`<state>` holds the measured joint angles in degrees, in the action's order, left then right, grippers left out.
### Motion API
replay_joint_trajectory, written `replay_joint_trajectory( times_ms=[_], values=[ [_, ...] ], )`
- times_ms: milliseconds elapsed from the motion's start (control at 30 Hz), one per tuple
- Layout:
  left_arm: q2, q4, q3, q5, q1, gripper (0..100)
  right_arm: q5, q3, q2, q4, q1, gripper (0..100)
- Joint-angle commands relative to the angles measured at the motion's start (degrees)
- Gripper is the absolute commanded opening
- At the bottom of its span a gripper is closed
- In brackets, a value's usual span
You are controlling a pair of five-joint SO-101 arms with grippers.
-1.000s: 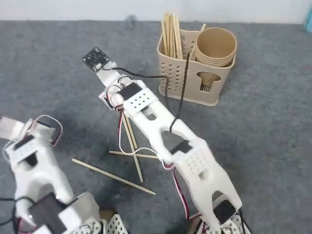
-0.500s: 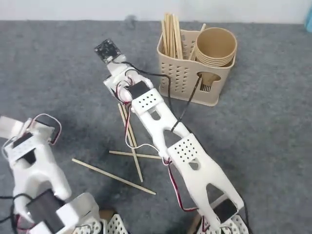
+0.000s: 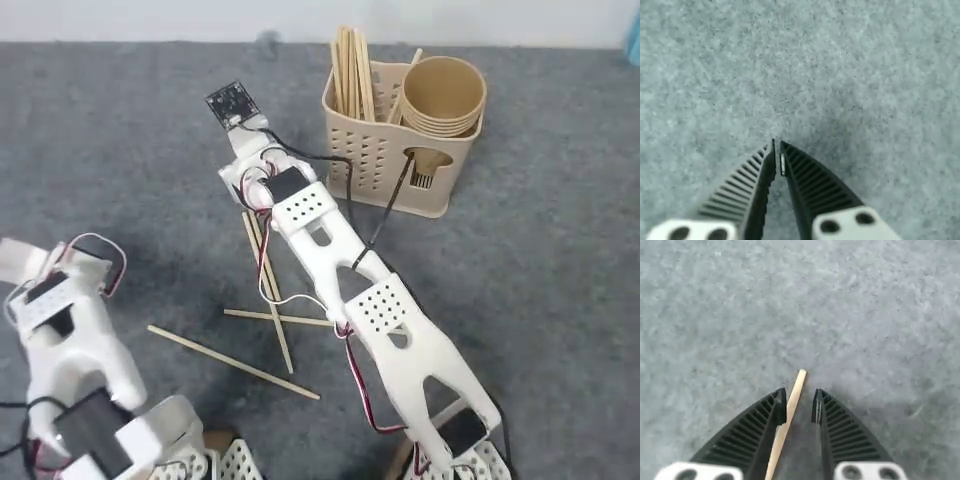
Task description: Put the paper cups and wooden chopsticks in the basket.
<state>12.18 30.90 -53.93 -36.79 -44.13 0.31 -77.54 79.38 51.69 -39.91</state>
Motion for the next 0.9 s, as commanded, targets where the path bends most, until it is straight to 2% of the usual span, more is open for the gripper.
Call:
replay_joint_trajectory(
  times_ms=[0,233,333,400,867],
  values=[
    [0.1,0.1,2.0,-0.4,0.6,1,-0.3,0.5,-1.5,0.5,-0.7,10.2],
    [0.1,0.1,2.0,-0.4,0.6,1,1.8,0.7,-1.5,4.2,-0.7,9.5],
    [0.1,0.1,2.0,-0.3,0.6,1,2.5,0.7,-1.6,5.2,-0.8,1.1],
    [0.1,0.1,2.0,-0.3,0.6,1,3.7,0.5,-1.7,7.4,-1.0,1.7],
    [0.0,0.0,2.3,-0.3,0.6,1,3.7,-19.2,-6.5,37.8,0.1,0.7]
  ],
)
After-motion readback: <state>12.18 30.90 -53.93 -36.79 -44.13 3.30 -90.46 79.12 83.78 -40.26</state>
